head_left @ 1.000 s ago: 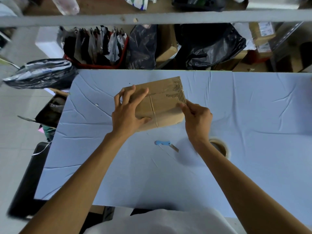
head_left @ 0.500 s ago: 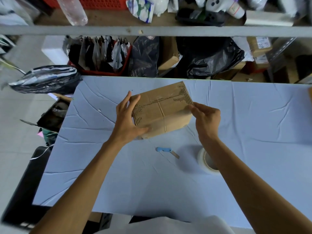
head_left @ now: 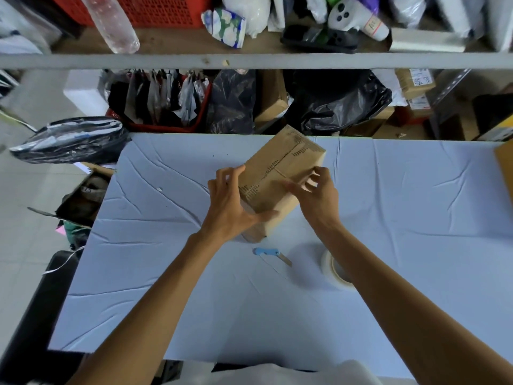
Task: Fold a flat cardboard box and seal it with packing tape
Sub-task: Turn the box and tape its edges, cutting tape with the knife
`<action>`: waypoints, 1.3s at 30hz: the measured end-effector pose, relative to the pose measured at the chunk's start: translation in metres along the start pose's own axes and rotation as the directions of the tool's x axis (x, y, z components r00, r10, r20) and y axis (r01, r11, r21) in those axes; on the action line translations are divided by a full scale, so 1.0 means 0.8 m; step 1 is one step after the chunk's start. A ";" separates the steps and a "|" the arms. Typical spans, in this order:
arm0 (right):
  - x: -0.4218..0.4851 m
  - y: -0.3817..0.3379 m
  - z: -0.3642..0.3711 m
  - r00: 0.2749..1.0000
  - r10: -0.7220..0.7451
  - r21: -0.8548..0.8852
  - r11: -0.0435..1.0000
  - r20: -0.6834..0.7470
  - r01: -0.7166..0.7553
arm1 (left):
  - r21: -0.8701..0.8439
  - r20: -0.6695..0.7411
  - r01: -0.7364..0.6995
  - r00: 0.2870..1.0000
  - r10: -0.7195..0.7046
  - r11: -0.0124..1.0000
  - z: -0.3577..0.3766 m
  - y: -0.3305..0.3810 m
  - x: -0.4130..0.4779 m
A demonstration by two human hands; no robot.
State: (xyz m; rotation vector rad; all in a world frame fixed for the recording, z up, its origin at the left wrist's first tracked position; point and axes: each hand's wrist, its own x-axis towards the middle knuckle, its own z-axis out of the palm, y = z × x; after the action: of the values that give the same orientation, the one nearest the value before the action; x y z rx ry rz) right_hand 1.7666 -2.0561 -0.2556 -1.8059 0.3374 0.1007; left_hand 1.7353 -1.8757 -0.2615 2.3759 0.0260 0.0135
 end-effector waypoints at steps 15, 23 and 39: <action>0.005 0.015 -0.050 0.891 -0.079 -0.307 0.922 0.447 0.236 | 0.027 0.149 -0.163 0.976 0.157 0.986 -0.018 0.007 0.011; 0.022 -0.005 -0.064 0.882 -0.177 -0.418 0.828 0.436 0.373 | 0.391 0.639 -0.637 0.707 0.302 0.664 -0.028 0.046 0.076; -0.011 0.021 -0.070 0.947 -0.099 -0.139 0.979 0.305 0.147 | 0.428 0.456 -0.450 0.856 0.242 0.784 0.005 0.052 0.065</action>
State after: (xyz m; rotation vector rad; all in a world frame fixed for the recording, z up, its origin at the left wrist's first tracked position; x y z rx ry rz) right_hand 1.7476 -2.1119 -0.2544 -1.9326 0.0009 0.3150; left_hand 1.7876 -1.9071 -0.2353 2.8494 -0.6943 -0.3140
